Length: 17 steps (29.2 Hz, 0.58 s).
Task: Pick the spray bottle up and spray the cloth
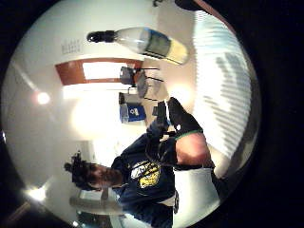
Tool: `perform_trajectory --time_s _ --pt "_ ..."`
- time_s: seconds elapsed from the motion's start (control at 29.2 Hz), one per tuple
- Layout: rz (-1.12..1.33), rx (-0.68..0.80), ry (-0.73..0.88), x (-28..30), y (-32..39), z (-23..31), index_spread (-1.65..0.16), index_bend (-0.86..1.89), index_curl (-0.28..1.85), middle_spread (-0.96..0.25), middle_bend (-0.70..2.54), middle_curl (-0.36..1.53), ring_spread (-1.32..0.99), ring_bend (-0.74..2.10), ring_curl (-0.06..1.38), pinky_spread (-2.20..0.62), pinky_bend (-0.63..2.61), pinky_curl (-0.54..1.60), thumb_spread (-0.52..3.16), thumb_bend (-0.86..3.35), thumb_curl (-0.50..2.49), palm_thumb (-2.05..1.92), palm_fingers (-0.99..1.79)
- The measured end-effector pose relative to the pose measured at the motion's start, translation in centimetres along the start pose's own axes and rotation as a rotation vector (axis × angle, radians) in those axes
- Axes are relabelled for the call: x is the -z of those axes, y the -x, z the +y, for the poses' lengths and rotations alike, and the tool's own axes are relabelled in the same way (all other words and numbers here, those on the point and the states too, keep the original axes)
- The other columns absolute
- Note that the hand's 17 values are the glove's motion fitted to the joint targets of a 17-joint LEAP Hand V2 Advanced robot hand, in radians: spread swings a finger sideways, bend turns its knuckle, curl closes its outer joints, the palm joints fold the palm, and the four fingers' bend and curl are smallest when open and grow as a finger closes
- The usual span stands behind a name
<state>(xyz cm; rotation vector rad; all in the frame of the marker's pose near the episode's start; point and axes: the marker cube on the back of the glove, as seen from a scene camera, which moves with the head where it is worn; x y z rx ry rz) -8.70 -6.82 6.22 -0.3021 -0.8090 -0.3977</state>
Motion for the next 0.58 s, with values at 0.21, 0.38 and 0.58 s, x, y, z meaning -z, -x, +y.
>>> perform_trajectory --time_s 0.21,0.38,0.58 --pt "0.155 -0.29 -0.103 0.4 -6.6 9.3 -0.42 0.21 0.31 -0.04 0.24 0.35 -0.04 0.19 0.26 0.24 0.42 0.33 1.1 -0.02 0.46 0.7 0.4" --pt "0.33 -0.549 -0.157 -0.1 -9.3 15.6 -0.42 0.23 0.33 -0.03 0.23 0.35 0.01 0.15 0.25 0.27 0.36 0.32 1.15 -0.03 0.44 0.65 0.35" --pt "0.365 -0.598 -0.213 -1.2 -9.4 16.5 -0.42 0.23 0.34 -0.02 0.22 0.35 0.03 0.15 0.23 0.3 0.31 0.31 1.19 -0.02 0.43 0.63 0.35"
